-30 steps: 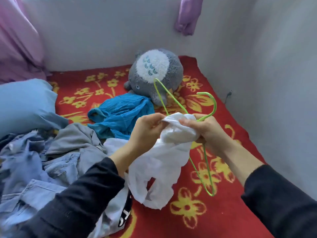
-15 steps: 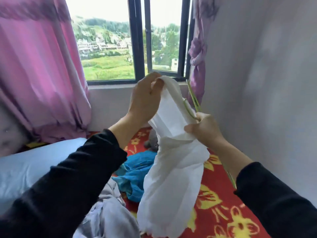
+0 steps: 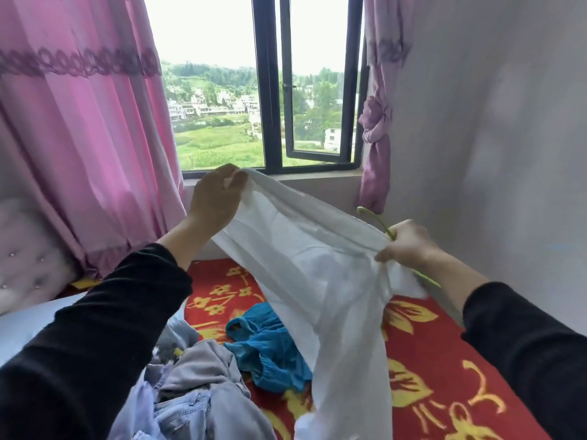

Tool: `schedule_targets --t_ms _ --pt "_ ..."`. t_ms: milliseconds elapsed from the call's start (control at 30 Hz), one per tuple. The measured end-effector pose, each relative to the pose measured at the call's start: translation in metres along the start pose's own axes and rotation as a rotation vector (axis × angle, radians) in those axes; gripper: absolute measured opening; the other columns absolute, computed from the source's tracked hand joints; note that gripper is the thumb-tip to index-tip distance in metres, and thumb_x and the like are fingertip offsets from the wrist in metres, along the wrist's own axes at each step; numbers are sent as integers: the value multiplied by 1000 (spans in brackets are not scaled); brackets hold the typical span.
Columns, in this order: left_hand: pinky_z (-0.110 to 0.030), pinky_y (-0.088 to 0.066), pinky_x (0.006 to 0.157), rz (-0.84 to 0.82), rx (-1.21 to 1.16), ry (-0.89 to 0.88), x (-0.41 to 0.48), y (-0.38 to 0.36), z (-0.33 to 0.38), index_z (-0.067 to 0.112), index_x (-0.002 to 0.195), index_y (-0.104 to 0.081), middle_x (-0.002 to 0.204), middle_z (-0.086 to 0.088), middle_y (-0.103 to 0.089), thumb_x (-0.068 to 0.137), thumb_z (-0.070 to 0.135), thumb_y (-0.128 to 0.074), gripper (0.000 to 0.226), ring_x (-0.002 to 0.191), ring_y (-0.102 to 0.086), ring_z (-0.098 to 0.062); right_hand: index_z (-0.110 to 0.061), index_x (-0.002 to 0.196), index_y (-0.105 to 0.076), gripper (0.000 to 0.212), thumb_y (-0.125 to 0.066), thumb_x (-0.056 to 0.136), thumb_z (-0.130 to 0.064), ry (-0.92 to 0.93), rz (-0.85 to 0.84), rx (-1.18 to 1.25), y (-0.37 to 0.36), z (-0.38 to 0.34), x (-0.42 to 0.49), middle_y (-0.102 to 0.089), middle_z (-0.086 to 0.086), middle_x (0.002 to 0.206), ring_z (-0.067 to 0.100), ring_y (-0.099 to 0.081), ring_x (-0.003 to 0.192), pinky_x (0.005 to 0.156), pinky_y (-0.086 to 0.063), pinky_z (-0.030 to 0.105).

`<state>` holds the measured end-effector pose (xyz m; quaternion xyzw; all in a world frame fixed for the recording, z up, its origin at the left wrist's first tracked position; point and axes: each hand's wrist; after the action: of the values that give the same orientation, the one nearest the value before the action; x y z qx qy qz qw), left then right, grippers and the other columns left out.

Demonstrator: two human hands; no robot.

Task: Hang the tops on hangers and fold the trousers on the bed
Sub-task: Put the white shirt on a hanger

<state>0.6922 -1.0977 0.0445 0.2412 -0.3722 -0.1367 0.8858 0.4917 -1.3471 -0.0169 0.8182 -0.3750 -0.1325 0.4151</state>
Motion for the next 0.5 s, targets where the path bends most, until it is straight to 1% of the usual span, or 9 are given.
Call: schedule_targets --t_ms 33,100,167,200,267,333,400,467,500 --pt "-30 -40 75 -35 -12 -2 -2 4 -3 15 99 -63 91 4 -62 101 32 -46 24 86 -56 -17 -6 62 -62 22 -83 64 -14 -4 15 30 0 3 0 -55 1 58 18 -52 58 48 -34 25" --pt "-29 -47 74 -158 -45 -37 -6 12 -7 18 96 -67 89 4 -67 94 35 -58 20 81 -61 -13 -10 60 -59 23 -81 64 -12 12 59 102 0 9 0 -49 2 54 18 -45 55 50 -32 27" --pt "-31 -54 71 -326 11 -45 -10 17 -12 21 91 -72 81 4 -70 82 32 -74 15 73 -64 -10 -9 61 -58 24 -81 65 -8 -1 107 230 -2 16 -2 -52 2 57 19 -48 60 55 -37 28" --pt "-36 -56 71 -375 77 -24 -13 17 -15 19 88 -74 78 0 -71 77 29 -78 15 72 -66 -14 -10 62 -58 24 -81 67 -7 -17 124 299 -4 20 -4 -54 2 59 19 -50 62 58 -39 28" --pt "-41 -55 70 -347 133 48 -19 11 -20 14 78 -76 73 -11 -72 77 27 -78 13 67 -64 -26 -11 64 -60 22 -81 68 -7 -29 117 338 -9 24 -9 -56 0 60 17 -51 60 56 -39 26" --pt "-35 -48 62 -256 1 155 -27 2 -20 8 76 -75 69 -15 -67 80 32 -76 24 60 -53 -24 -11 66 -64 18 -81 69 -9 -14 56 293 -15 25 -14 -56 -1 59 15 -51 57 51 -37 23" --pt "-29 -43 60 -207 -137 274 -37 -11 -19 7 79 -75 65 -8 -62 80 34 -75 27 60 -50 -18 -11 69 -68 15 -83 69 -15 2 10 271 -23 22 -19 -58 -2 58 12 -51 54 49 -37 22" --pt "-24 -43 58 -213 -190 364 -49 -25 -19 10 77 -75 63 0 -59 80 33 -76 23 59 -50 -15 -9 70 -68 18 -82 72 -21 21 -5 354 -33 18 -25 -57 -2 57 10 -48 51 49 -37 22" --pt "-23 -41 58 -227 -195 390 -54 -33 -21 7 77 -74 62 0 -56 80 32 -76 26 58 -48 -15 -9 69 -67 20 -79 76 -23 36 8 416 -37 16 -28 -53 -3 55 8 -45 48 48 -36 19"
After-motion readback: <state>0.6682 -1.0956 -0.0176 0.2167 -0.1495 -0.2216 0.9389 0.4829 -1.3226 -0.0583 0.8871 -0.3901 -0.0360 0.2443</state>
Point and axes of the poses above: each hand's wrist, its own x-axis towards the middle knuckle, its own y-axis out of the back of the hand, z = x × y
